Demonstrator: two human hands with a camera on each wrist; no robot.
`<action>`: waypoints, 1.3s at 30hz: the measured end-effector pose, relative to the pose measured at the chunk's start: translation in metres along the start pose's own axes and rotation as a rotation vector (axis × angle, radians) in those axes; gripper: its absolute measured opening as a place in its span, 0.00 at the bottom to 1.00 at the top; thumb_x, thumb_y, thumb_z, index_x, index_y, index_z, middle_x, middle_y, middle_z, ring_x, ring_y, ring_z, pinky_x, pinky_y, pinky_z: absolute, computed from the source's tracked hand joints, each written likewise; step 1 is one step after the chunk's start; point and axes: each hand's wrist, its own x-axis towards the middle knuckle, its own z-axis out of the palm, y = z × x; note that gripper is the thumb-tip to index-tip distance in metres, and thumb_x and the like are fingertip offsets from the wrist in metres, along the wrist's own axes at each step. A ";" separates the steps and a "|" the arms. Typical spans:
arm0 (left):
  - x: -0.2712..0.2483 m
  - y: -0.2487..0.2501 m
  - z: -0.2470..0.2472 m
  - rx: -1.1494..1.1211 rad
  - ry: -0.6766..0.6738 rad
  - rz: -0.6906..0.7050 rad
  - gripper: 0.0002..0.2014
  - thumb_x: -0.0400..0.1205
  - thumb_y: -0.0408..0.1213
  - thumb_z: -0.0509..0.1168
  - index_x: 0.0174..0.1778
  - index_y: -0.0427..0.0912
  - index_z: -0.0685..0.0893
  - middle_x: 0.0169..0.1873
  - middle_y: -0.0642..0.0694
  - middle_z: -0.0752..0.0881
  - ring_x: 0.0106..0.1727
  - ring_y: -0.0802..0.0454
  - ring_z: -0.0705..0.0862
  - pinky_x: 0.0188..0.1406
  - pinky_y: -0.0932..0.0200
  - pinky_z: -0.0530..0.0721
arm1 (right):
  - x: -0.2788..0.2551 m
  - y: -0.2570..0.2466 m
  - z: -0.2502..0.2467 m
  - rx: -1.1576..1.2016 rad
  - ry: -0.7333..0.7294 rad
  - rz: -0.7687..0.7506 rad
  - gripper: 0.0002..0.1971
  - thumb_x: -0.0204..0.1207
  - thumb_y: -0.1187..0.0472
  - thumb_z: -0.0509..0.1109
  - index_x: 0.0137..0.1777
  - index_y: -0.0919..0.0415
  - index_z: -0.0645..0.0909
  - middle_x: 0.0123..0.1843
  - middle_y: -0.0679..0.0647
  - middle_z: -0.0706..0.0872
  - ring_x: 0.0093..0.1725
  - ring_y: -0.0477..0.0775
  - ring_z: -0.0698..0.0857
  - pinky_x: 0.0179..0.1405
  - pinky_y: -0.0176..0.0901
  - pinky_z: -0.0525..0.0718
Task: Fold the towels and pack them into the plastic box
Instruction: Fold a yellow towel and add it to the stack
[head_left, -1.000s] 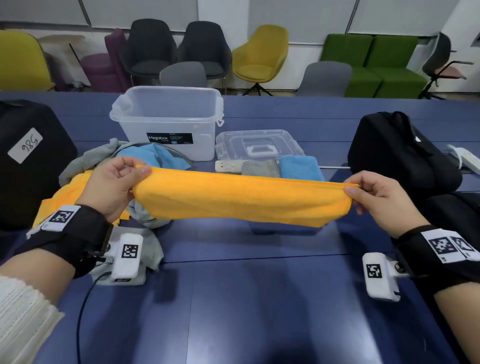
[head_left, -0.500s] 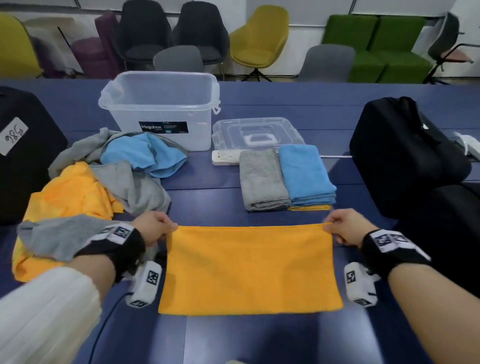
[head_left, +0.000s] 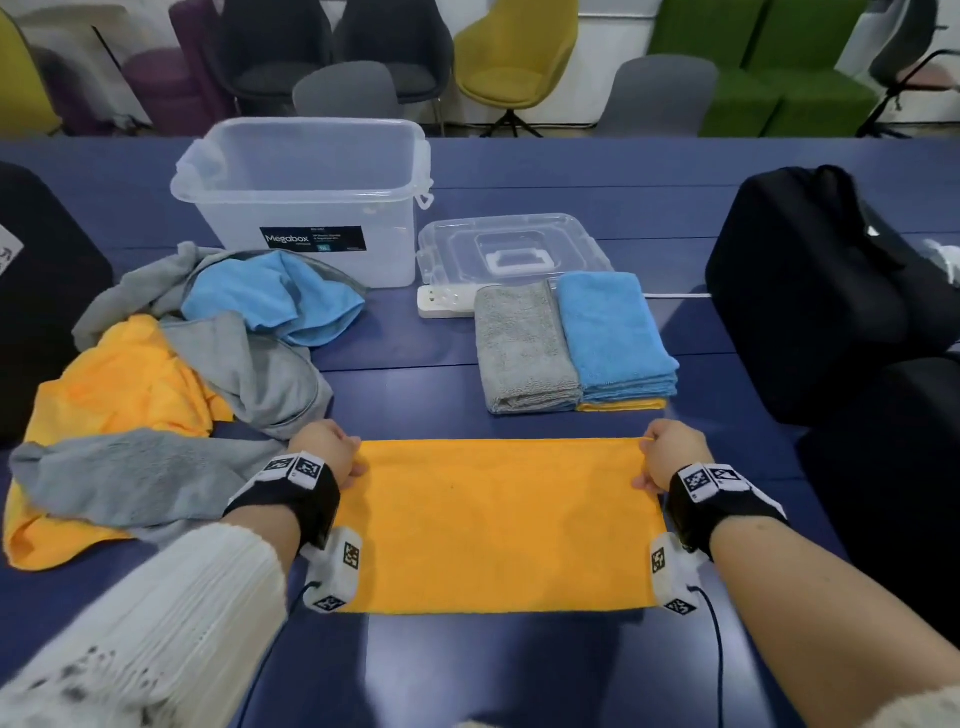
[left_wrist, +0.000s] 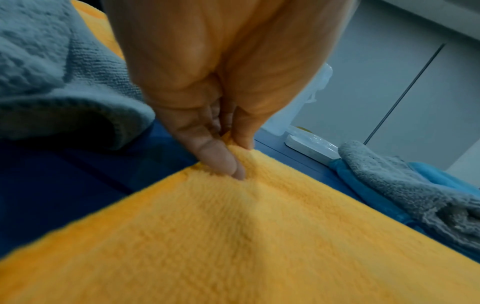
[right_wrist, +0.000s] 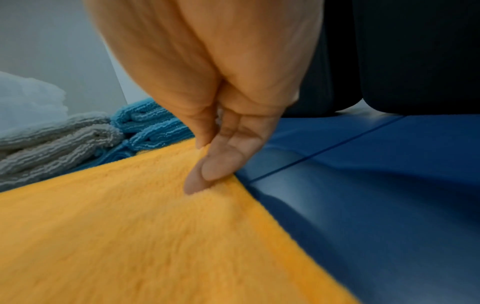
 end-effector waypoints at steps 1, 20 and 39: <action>0.004 -0.001 -0.001 0.057 0.008 0.030 0.09 0.83 0.34 0.63 0.36 0.38 0.76 0.36 0.34 0.88 0.39 0.38 0.89 0.46 0.41 0.89 | 0.002 -0.002 0.002 -0.042 0.009 0.013 0.09 0.77 0.69 0.69 0.55 0.61 0.77 0.42 0.60 0.87 0.40 0.57 0.90 0.44 0.57 0.90; -0.082 0.007 0.075 1.047 -0.500 0.753 0.71 0.57 0.74 0.71 0.82 0.49 0.31 0.82 0.55 0.31 0.83 0.46 0.30 0.77 0.25 0.42 | -0.092 -0.038 0.084 -0.770 -0.300 -0.835 0.69 0.57 0.19 0.64 0.83 0.62 0.31 0.84 0.53 0.30 0.83 0.55 0.31 0.83 0.57 0.37; -0.050 -0.033 -0.005 1.193 -0.471 0.583 0.83 0.34 0.84 0.59 0.72 0.47 0.16 0.75 0.49 0.19 0.78 0.44 0.23 0.79 0.42 0.34 | -0.056 0.052 -0.008 -0.890 -0.359 -0.546 0.77 0.31 0.13 0.49 0.73 0.58 0.16 0.78 0.45 0.20 0.77 0.49 0.24 0.77 0.65 0.26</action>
